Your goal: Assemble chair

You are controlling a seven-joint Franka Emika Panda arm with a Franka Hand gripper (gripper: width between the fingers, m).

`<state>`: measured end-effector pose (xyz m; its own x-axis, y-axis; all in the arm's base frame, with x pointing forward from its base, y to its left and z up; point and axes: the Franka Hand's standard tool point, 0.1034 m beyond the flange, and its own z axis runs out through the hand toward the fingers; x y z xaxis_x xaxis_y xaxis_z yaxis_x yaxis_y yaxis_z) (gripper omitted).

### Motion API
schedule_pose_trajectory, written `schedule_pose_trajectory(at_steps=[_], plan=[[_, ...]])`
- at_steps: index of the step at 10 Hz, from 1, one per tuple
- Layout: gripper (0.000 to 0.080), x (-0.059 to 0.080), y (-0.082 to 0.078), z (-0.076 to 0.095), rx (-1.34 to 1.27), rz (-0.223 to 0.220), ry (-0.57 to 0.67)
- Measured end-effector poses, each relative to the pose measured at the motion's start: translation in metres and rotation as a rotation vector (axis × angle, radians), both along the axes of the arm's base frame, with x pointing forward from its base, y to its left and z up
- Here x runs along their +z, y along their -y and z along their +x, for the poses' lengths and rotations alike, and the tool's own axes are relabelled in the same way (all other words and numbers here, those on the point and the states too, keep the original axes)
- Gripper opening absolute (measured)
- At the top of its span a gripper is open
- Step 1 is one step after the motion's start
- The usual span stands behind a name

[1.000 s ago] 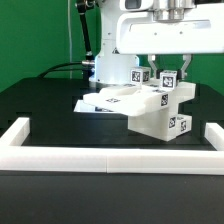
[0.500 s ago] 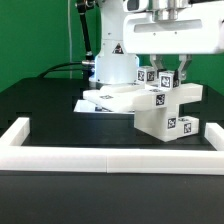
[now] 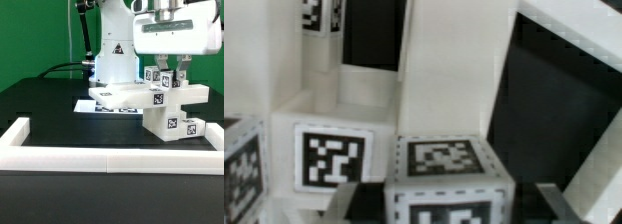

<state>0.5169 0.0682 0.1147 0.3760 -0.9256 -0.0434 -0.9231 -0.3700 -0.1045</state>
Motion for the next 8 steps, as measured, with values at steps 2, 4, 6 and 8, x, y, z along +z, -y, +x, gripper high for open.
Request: schedule_pose_trajectory(at_steps=[2,4,6,8], plan=[[0.0288,0.000,-0.001,0.000,-0.047,0.004,-0.004],[0.0571,0.000,-0.001,0.000,-0.044,0.003,-0.005],[0.0633,0.002,0.000,0.000,-0.023,0.004,-0.001],[0.0645,0.010,0.006,0.004,0.009,0.005,0.015]])
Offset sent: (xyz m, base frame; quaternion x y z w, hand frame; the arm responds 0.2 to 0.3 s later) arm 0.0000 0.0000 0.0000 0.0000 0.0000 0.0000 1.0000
